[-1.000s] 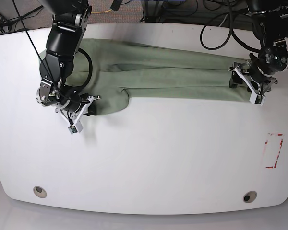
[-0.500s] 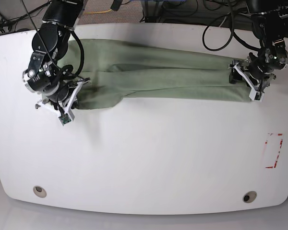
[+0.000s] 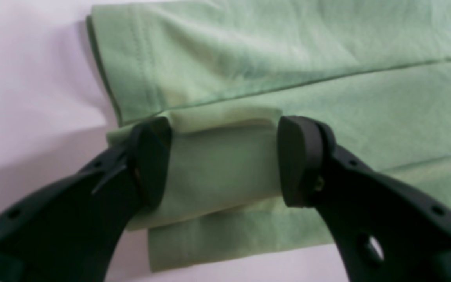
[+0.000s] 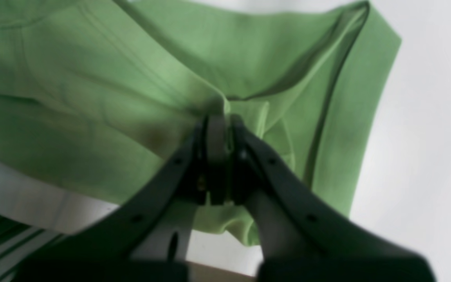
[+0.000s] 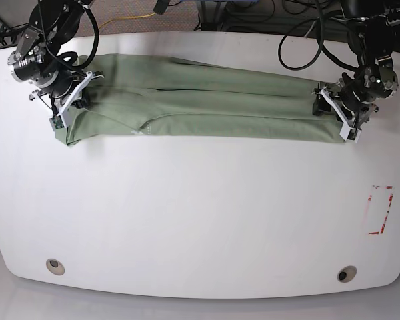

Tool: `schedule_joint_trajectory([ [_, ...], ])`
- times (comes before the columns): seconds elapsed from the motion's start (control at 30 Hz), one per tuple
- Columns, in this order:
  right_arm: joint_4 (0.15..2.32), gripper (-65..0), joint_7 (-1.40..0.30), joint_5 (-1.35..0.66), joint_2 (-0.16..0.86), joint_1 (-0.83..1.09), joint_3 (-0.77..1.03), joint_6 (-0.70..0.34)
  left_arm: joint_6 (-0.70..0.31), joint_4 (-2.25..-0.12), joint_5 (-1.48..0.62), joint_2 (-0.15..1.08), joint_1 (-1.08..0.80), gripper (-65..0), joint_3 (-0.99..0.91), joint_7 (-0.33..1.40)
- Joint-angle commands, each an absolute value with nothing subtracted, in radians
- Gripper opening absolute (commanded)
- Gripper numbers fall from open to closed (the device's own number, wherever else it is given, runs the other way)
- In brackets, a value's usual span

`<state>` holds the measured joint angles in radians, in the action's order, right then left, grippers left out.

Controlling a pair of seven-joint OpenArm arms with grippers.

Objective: Fold the T-shirt properly
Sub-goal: 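Hold the strip ends and flatten the long strip with both grippers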

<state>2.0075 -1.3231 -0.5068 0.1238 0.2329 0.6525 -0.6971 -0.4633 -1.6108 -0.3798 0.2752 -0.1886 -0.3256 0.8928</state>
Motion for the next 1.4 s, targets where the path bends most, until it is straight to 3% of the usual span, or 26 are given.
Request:
schedule_joint_trajectory([
  [0.0,2.025,-65.0,-1.305,-0.513,0.131,0.248,0.67,-0.698,-0.458,-1.626,-0.383,0.291,-0.182,-25.8,-0.328,0.888],
  [0.1,2.018,-61.5,-1.299,-0.507,0.131,0.274,0.677,-0.698,-0.461,-1.626,-0.383,0.291,-0.182,-25.8,-0.329,0.888],
  [0.33,1.998,-31.7,-1.228,-0.444,0.134,0.302,0.756,-0.698,-0.489,-1.666,-0.414,0.289,-0.179,-25.8,-0.352,0.888],
  [0.47,2.014,-24.7,-1.228,-0.475,0.134,0.298,0.763,-0.698,-0.558,-1.712,-0.506,0.285,-0.163,-25.6,-0.424,0.894],
  [0.77,2.005,-23.5,-1.257,-0.794,0.13,0.306,0.762,-0.698,-0.573,-1.673,-0.822,0.286,-0.13,-25.0,-0.651,1.059],
  [1.0,1.863,-24.1,-1.314,-0.987,0.128,0.269,0.733,-0.698,-0.575,-1.429,-0.941,0.317,-0.096,-16.2,-0.805,1.182],
  [1.37,1.745,-24.1,-1.316,-0.987,0.137,0.232,0.73,-0.698,-0.576,-1.36,-0.941,0.351,-0.068,-15.8,-0.711,1.179],
])
